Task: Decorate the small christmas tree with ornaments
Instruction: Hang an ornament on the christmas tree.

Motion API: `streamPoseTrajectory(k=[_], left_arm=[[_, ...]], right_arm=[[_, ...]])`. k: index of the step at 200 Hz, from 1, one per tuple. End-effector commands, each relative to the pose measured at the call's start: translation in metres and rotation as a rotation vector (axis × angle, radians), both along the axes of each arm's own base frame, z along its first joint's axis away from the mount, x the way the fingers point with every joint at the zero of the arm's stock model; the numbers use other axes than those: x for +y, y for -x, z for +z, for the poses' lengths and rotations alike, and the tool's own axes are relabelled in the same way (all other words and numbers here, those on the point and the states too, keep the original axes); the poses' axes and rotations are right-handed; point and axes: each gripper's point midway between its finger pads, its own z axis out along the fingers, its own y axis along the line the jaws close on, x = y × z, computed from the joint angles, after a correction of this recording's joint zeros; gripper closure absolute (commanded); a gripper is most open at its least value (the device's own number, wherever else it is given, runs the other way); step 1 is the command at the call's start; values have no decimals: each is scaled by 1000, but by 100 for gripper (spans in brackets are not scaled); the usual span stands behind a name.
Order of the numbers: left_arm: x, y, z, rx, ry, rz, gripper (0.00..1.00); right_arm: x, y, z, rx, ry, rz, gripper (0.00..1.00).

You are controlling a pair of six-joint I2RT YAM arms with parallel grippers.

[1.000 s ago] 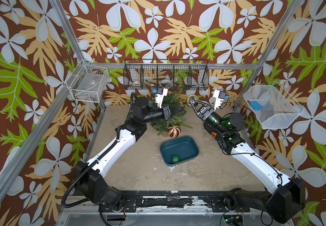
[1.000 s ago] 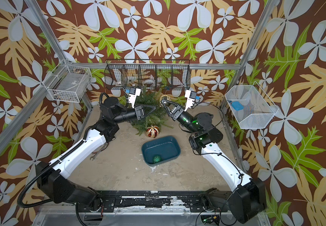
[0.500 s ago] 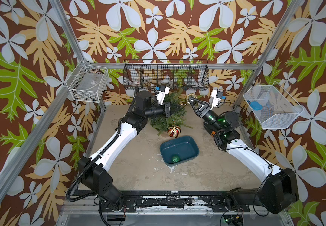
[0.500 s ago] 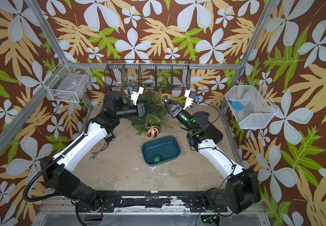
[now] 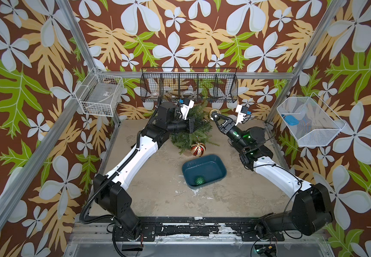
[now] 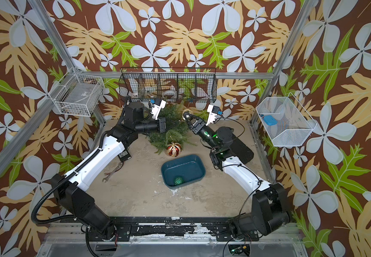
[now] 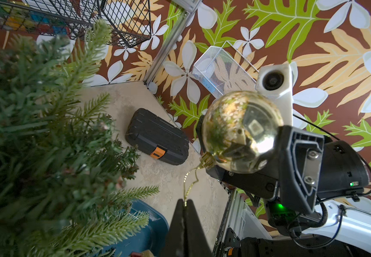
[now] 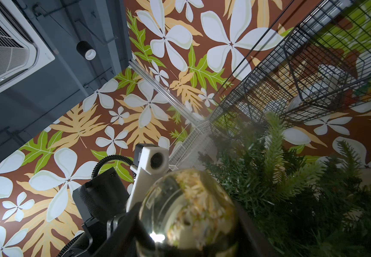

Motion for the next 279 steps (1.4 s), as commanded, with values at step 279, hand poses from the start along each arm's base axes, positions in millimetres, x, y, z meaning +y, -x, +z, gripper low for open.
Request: streamPoseTrajectory(k=[279], left_arm=[[-4,-23,-29,84,-125,58,100]], right_arm=[[-3,-35,-26,32,-54,-15,44]])
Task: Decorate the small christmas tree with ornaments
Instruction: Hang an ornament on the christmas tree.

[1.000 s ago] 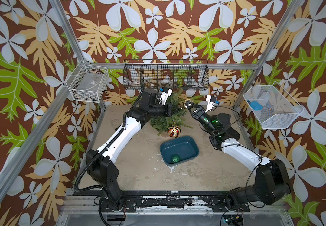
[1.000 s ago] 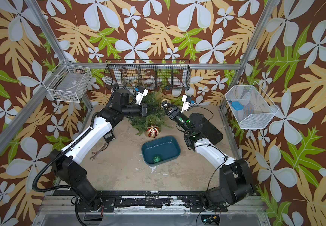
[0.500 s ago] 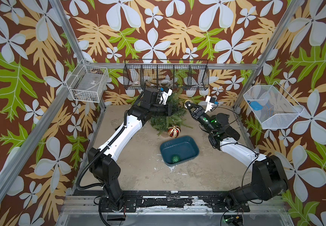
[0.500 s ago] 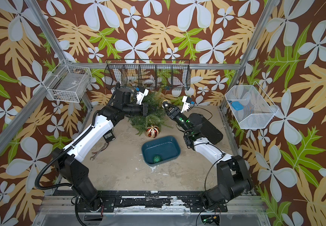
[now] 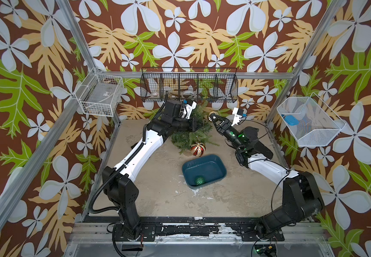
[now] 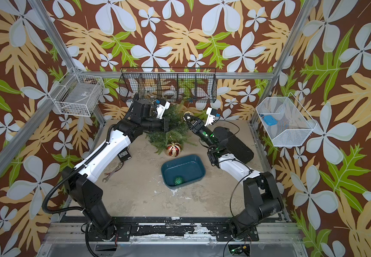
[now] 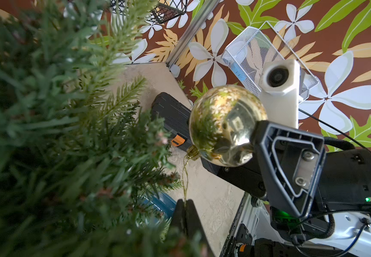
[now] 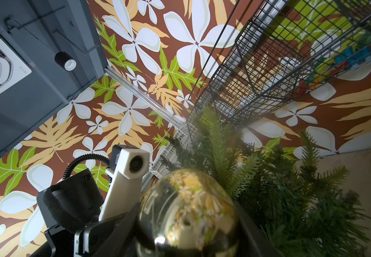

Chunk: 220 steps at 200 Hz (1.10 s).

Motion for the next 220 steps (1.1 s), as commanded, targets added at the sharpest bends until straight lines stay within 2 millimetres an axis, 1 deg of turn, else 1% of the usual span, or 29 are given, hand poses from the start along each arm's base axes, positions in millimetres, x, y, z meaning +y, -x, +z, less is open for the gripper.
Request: streamPoseTrajectory(k=[1,42,101,166,205,220], left_arm=[[0,-1,1,1,-4,6,100],[0,-2,2,-3,-3,9,100],[-1,-4,0,2,-4,12,100],[0,-8,-2,6,-10,30,100],[1,-10,-3,11,-10,43,100],[1,-10,-4,18,-12,48,100]], right_arm=[[1,4,15,-53,-28,19,44],[5,0,18,-63,-26,28,44],[4,-4,21,-69,-27,13,44],[8,-17,5,-32,-17,14,44],[9,-19,6,-29,-22,17,44],[10,-20,3,-22,-18,21,44]])
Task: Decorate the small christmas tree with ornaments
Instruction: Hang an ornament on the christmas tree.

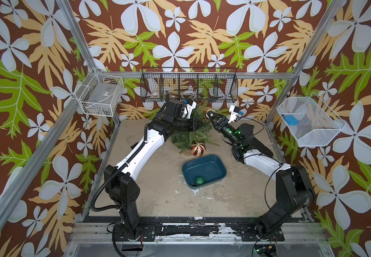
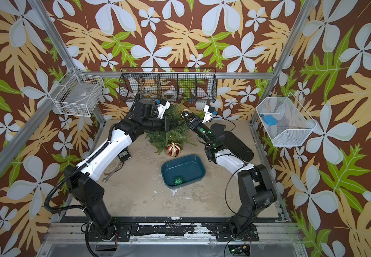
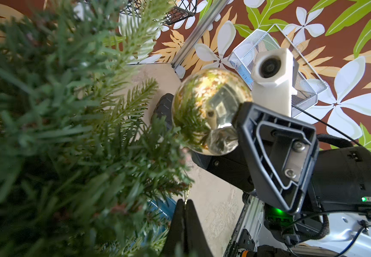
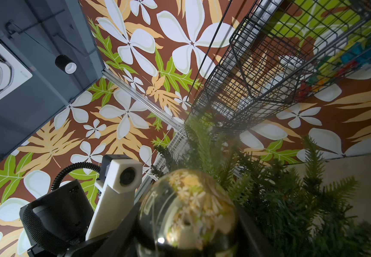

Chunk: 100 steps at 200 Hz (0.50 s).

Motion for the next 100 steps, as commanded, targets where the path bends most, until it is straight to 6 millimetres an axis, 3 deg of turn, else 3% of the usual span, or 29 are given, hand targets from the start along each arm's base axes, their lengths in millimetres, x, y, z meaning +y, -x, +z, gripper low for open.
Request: streamPoseTrajectory(k=[1,100], left_arm=[[2,-4,0,3,-5,19,100],[10,-8,-4,23,-15,62,100]], right_arm=[[1,2,7,-23,-11,13,44],[7,-3,-1,-1,-13,37,44]])
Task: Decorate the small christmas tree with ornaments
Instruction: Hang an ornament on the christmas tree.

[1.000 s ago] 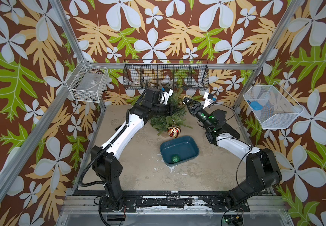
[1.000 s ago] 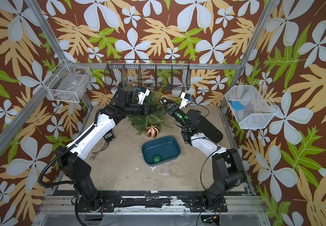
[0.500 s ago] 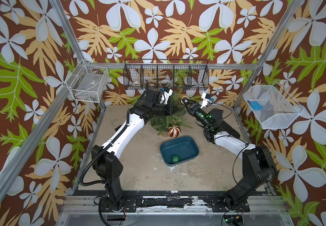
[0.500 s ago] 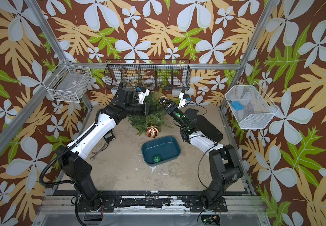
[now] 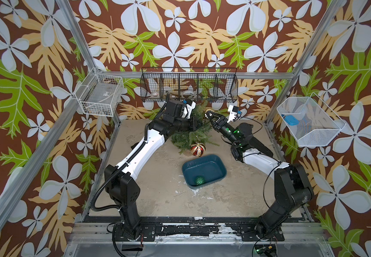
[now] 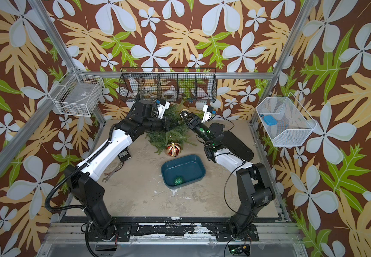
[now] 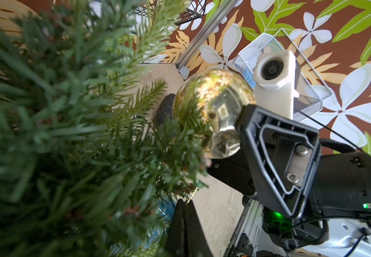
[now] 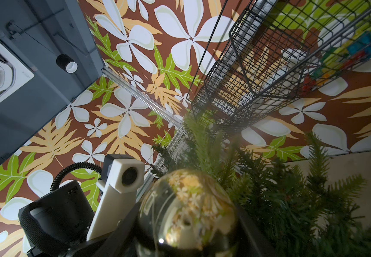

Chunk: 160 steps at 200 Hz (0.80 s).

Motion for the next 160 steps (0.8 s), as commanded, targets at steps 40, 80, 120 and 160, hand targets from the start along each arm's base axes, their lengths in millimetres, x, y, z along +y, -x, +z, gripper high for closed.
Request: streamPoseTrajectory(k=[40,80,120,160], left_arm=[[7,-3,4,-2,-2,27,100],[4,1,9,-7,16,1,100],[4,3,12,-15,22,-6,100],[4,0,9,-13,17,4,100]], right_arm=[[1,2,8,-27,-14,12,44],[-1,7,24,-57,-30,9,44],[-5,14,25,-68,-35,3,44],[-2,10,24,-65,-32,8,44]])
